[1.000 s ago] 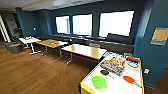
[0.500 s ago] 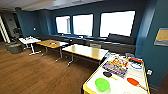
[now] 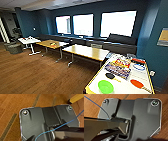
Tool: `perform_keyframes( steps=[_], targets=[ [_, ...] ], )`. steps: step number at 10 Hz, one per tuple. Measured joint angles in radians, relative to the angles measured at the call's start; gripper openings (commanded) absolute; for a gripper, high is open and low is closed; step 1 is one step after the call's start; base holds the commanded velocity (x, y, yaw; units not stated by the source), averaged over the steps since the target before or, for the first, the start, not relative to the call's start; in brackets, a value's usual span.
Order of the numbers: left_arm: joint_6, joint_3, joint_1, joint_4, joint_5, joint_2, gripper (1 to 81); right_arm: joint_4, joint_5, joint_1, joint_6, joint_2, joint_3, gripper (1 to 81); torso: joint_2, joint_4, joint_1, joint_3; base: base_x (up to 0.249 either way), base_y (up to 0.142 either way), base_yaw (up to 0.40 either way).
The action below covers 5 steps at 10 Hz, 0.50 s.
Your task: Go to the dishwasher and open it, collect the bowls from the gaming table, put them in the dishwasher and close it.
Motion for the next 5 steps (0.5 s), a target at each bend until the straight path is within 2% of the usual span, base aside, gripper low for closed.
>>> perform_keyframes(
  steps=[3, 5],
  targets=[
    [0.000, 0.000, 0.001, 0.000, 0.001, -0.003, 81.1, 0.000, 0.000, -0.002, 0.000, 0.000, 0.000, 81.1, 0.000, 0.000, 0.000, 0.000, 0.083, 0.000, 0.000],
    [0.000, 0.000, -0.006, 0.000, -0.001, -0.001, 81.1, 0.000, 0.001, 0.006, 0.000, -0.001, 0.000, 81.1, 0.001, 0.000, 0.001, 0.000, 0.000, 0.000, 0.000]
  ],
)
